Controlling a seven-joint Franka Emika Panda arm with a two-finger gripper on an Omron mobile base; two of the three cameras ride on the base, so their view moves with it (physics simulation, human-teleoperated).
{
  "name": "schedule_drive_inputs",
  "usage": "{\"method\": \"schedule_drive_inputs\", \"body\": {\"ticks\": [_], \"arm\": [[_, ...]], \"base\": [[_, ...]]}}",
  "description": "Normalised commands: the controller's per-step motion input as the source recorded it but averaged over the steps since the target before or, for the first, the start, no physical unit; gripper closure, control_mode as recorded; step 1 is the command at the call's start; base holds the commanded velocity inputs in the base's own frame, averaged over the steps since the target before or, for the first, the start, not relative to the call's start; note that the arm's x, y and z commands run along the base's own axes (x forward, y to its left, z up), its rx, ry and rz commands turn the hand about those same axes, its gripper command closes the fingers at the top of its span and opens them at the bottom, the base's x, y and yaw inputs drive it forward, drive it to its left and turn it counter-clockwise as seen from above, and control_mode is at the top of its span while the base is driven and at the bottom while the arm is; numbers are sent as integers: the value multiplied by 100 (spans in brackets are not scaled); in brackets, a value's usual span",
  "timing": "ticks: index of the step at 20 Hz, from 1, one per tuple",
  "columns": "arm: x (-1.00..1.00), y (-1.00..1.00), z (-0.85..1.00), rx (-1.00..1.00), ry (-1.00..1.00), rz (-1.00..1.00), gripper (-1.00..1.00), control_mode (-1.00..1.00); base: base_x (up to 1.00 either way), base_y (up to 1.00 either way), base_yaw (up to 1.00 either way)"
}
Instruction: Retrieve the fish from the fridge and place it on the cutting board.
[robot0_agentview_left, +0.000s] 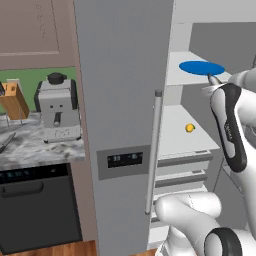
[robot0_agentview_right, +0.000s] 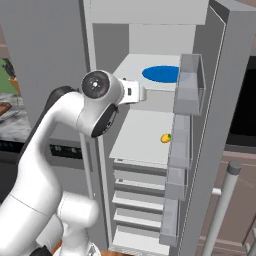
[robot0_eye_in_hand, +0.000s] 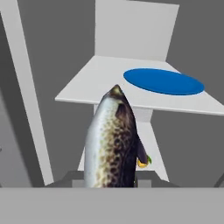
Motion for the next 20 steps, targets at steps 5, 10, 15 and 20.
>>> {"method": "schedule_drive_inputs", "body": {"ticks": [5, 10, 15, 20], "arm": [[0, 0, 0, 0, 0, 0, 100, 100], [0, 0, 0, 0, 0, 0, 100, 100], [0, 0, 0, 0, 0, 0, 100, 100], [0, 0, 0, 0, 0, 0, 100, 100]], "base": [[0, 0, 0], [-60, 0, 0], [-99, 0, 0], [-53, 28, 0]]}}
